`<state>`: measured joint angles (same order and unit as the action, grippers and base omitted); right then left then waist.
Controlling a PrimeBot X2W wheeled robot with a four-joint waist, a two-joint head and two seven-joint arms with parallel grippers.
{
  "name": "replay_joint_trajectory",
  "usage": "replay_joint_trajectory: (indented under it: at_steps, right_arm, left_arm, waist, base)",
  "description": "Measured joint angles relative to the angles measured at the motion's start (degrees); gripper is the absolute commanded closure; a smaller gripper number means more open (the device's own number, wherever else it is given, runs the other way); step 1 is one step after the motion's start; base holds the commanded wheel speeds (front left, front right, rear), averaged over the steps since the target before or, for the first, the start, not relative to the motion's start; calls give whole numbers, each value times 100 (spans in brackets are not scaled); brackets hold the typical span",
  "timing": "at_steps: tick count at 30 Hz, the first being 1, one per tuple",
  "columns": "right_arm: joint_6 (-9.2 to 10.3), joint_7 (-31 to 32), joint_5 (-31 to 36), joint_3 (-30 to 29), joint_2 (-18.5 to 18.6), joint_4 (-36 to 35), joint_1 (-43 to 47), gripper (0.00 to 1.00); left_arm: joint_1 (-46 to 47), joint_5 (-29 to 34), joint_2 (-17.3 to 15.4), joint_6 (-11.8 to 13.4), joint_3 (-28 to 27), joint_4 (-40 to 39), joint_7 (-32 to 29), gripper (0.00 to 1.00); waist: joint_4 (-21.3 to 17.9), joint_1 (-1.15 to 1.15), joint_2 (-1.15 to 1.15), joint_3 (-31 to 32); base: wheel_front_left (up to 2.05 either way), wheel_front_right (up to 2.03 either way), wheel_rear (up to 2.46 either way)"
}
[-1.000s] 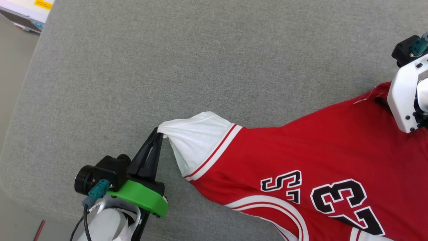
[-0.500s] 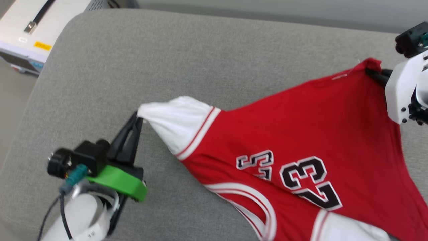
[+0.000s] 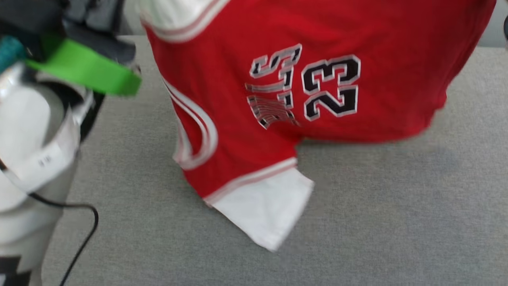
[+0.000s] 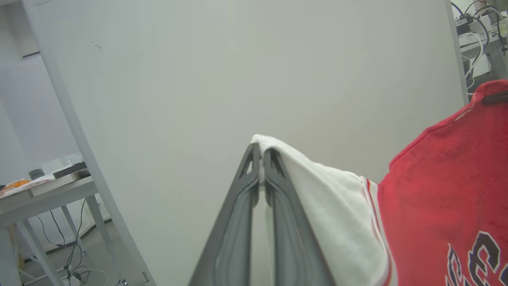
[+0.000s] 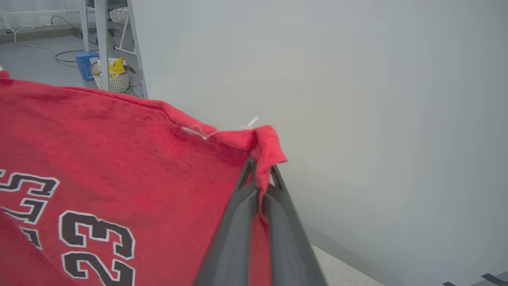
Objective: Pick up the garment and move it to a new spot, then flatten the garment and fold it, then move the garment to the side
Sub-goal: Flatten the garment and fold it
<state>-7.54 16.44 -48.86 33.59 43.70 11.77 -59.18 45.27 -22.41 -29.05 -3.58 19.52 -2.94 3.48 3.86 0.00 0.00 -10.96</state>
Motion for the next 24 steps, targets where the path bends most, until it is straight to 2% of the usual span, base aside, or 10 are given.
replay_joint_trajectory:
  at_steps: [7,13,20,24]
  right_arm:
    - [0,-34,378,-439,-549,212,-1044,100]
    - [0,-152,875,-764,-1047,1010,-2293,100]
    - [0,-566,1584,-909,-1252,2063,-3852,100]
    - [0,-899,1726,-976,-1475,2549,-4484,100]
  left_arm:
    - [1975,40,198,-237,165,733,-63,100]
    - [3739,201,259,-333,378,1618,-35,100]
    - [5200,409,349,-349,533,1923,0,100]
    - [5537,626,350,-339,610,1976,24,100]
  waist:
    - [-125,0,0,-494]
    - [-217,0,0,-1076]
    - [-303,1,0,-1762]
    - [-338,1,0,-2109]
  base:
    - [0,0,0]
    - [0,0,0]
    - [0,0,0]
    - [0,0,0]
